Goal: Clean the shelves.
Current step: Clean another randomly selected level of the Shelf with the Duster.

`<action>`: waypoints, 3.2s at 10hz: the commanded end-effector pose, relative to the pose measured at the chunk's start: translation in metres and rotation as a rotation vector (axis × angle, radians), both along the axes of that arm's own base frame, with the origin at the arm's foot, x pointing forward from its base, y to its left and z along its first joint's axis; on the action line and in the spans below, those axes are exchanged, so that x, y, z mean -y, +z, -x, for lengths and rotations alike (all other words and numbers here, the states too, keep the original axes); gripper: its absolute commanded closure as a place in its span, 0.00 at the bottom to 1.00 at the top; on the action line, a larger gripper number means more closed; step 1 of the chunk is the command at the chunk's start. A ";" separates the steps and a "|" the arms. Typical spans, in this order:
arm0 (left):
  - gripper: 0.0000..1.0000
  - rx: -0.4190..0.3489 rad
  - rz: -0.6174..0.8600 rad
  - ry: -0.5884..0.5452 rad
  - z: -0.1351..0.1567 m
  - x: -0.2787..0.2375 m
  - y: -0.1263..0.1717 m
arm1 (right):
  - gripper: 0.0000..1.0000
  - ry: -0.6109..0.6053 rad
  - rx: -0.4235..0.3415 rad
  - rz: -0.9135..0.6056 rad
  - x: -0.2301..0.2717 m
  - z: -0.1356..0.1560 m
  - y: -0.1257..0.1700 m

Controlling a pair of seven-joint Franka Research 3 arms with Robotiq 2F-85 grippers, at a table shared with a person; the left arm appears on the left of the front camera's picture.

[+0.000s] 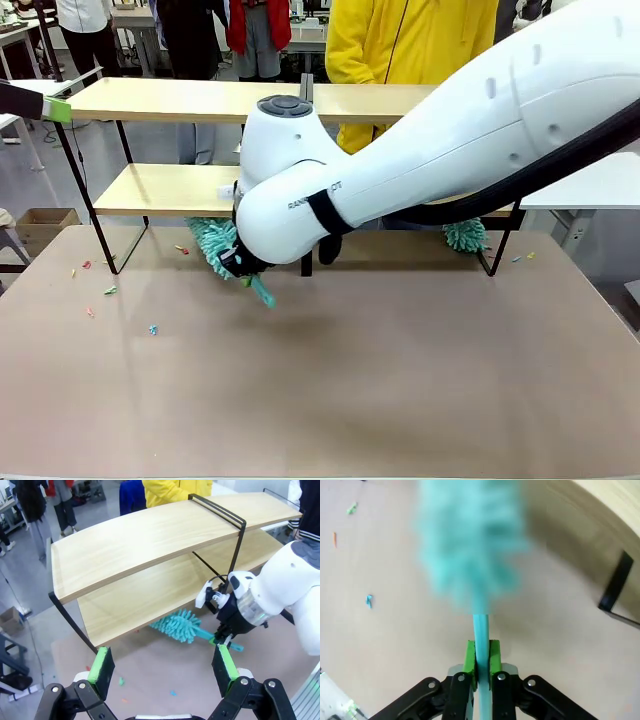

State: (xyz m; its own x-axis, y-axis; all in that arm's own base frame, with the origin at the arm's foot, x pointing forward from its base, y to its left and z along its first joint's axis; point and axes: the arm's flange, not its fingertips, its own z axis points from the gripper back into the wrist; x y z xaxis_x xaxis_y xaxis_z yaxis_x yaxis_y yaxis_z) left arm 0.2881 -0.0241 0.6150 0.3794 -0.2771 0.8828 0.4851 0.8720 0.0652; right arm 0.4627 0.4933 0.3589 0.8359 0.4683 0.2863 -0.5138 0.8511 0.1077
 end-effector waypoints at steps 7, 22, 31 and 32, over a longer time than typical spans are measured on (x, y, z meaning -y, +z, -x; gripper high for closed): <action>0.00 0.009 -0.016 -0.008 -0.001 -0.002 0.002 | 0.88 0.137 -0.135 0.035 0.000 0.006 0.003; 0.00 0.009 -0.016 -0.008 -0.001 -0.002 0.002 | 0.88 0.695 -0.199 -0.203 0.151 0.096 0.065; 0.00 0.009 -0.016 -0.008 -0.001 -0.002 0.002 | 0.88 0.412 -0.067 -0.253 0.330 0.248 0.142; 0.00 0.009 -0.016 -0.008 -0.001 -0.002 0.002 | 0.88 0.344 -0.070 -0.192 0.348 0.273 0.157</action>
